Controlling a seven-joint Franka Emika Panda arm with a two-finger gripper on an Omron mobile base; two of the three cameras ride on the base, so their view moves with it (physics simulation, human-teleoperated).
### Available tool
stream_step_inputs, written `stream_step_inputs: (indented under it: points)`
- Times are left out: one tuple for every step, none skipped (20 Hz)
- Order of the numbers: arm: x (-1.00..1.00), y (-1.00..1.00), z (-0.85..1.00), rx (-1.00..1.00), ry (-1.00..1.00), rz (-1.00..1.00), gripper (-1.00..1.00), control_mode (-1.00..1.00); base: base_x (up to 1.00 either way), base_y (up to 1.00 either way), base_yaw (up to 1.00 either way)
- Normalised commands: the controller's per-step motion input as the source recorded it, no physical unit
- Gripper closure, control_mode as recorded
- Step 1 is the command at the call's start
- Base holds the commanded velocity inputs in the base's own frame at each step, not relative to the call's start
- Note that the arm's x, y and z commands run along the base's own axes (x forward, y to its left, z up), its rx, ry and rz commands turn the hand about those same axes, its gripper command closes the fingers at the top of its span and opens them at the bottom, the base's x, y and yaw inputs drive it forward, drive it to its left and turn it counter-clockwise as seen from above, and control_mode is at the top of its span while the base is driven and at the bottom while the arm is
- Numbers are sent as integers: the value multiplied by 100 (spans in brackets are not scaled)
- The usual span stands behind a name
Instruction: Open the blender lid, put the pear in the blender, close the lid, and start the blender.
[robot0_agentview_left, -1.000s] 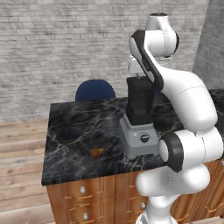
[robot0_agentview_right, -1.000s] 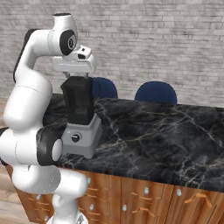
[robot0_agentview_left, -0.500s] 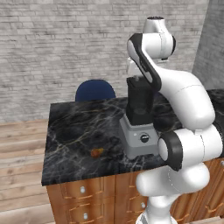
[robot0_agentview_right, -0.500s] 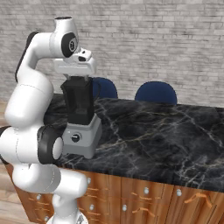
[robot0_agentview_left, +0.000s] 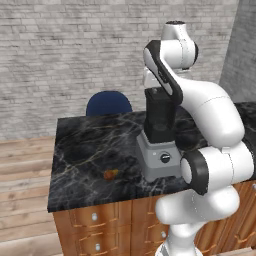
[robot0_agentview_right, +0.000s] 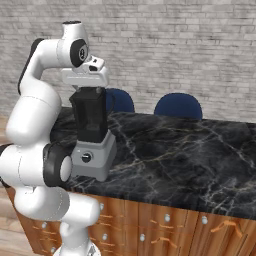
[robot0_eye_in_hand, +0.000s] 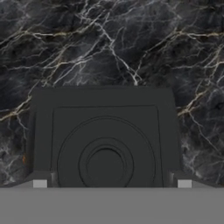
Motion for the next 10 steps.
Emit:
stream_step_inputs:
  points:
    - [8, 0, 0, 0, 0, 0, -100, -100, 0, 0, 0]
    - [8, 4, -1, 0, 0, 0, -100, -100, 0, 0, 0]
    - [4, 0, -1, 0, 0, 0, -100, -100, 0, 0, 0]
    - [8, 0, 0, 0, 0, 0, -100, -100, 0, 0, 0]
    - [14, 0, 0, 0, 0, 0, -100, -100, 0, 0, 0]
    - [8, 0, -5, 0, 0, 0, -100, -100, 0, 0, 0]
    - [10, 0, -4, 0, 0, 0, -100, -100, 0, 0, 0]
    - [14, 0, -2, 0, 0, 0, -100, -100, 0, 0, 0]
    - [14, 0, -5, 0, 0, 0, -100, -100, 0, 0, 0]
    - [10, 0, -11, 0, 0, 0, -100, -100, 0, 0, 0]
